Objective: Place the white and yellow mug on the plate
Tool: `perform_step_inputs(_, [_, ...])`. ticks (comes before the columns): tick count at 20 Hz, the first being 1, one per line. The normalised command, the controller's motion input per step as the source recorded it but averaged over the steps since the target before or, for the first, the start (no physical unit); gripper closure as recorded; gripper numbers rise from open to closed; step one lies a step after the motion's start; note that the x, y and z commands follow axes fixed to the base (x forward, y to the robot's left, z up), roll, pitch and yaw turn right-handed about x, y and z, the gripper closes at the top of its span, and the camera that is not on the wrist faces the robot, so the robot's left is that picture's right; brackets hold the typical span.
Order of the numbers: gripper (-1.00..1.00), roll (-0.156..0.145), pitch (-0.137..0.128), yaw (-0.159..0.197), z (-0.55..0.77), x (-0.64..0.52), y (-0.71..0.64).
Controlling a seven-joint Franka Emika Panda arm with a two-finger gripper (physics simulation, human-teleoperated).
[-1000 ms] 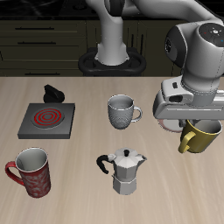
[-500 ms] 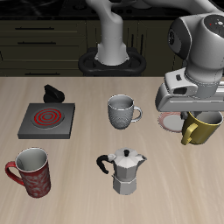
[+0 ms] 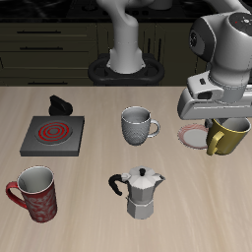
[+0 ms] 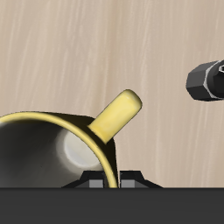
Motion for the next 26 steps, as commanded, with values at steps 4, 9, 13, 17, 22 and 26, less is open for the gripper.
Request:
perform_step_inputs(4, [1.00,-0.002,-0.055,0.071,0.04,-0.42,0.12])
perform_step_inputs(9, [1.00,-0.011,-0.003,0.009,0.01,-0.26,0.01])
perform_step_inputs(13, [1.00,-0.014,-0.010,0.003,-0.04,-0.31,0.09])
perform_step_inputs(17, [1.00,0.028,-0.003,-0.004,-0.08,-0.36,0.14])
perform_step_inputs(22, [1.00,0.027,-0.053,0.003,-0.05,-0.41,0.03])
perform_step_inputs(26, [1.00,-0.008,-0.029,0.025,-0.14,-0.28,0.00])
